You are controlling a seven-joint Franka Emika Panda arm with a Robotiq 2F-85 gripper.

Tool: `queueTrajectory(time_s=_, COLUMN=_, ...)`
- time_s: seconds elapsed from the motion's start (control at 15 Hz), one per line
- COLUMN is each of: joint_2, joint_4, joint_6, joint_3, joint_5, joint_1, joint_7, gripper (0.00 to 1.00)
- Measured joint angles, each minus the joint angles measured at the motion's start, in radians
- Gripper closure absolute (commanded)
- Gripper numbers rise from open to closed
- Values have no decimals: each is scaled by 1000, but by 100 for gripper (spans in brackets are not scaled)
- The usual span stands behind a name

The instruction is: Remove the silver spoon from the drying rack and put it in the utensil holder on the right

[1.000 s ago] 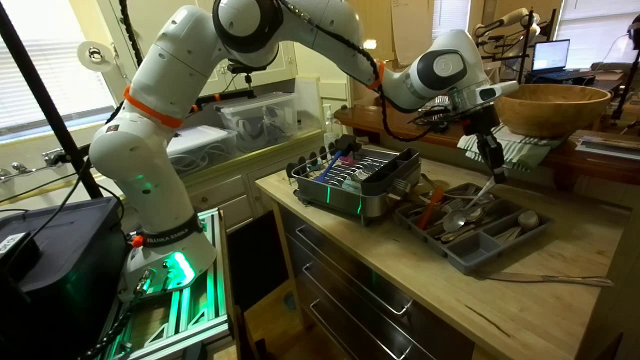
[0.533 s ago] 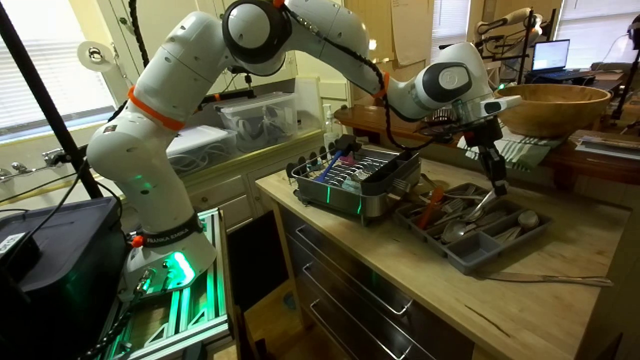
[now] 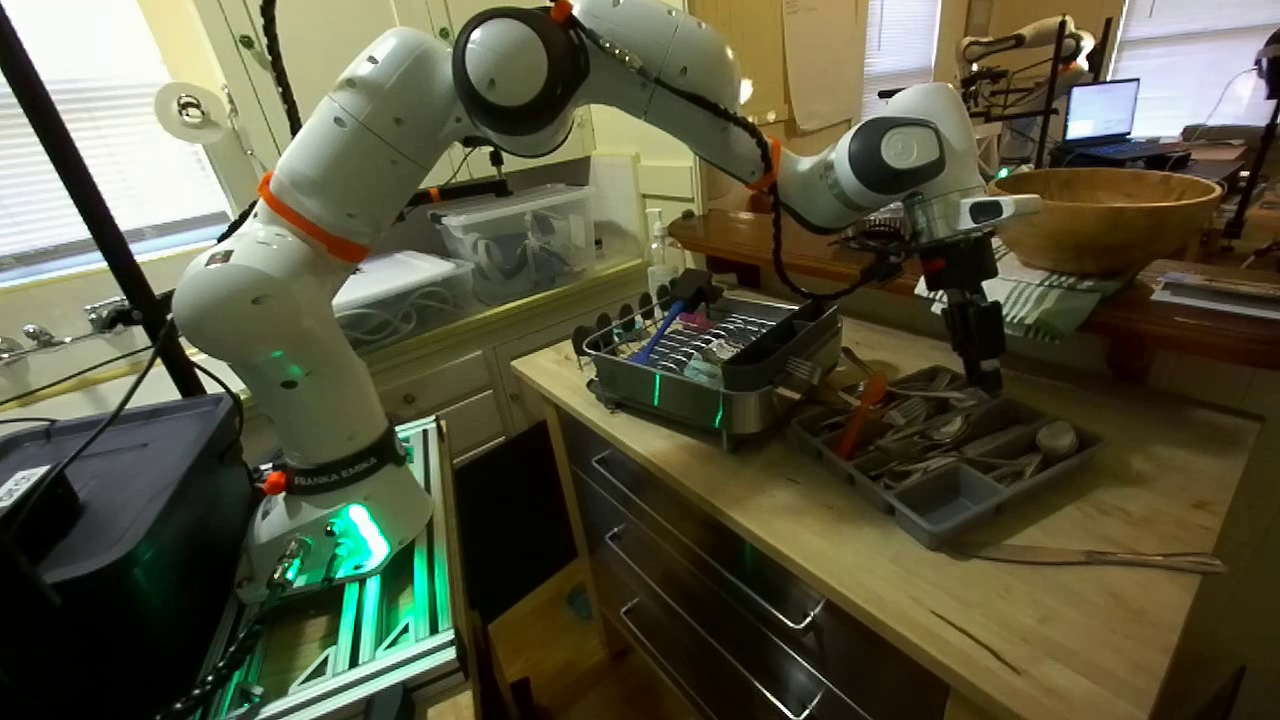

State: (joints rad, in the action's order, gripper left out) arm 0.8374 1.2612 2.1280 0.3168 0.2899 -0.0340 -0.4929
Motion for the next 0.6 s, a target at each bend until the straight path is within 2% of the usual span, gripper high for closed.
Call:
queueTrajectory(time_s=0.13, joint_2=-2, joint_4=-18, joint_6=-3, joint_3=-3, joint_5=0, joint_1=1, joint_7=2, gripper=2)
queueTrajectory(time_s=0.2, joint_2=-5, joint_4=-27, joint_6=-3, joint_3=-5, joint_5=0, joint_1=1, joint_7=2, gripper=0)
queueTrajectory(time_s=0.6, joint_2=-98, joint_4=-32, joint_6=25, joint_3=-63, joint_5=-68, joint_1=-4, joint_7=45, gripper=0)
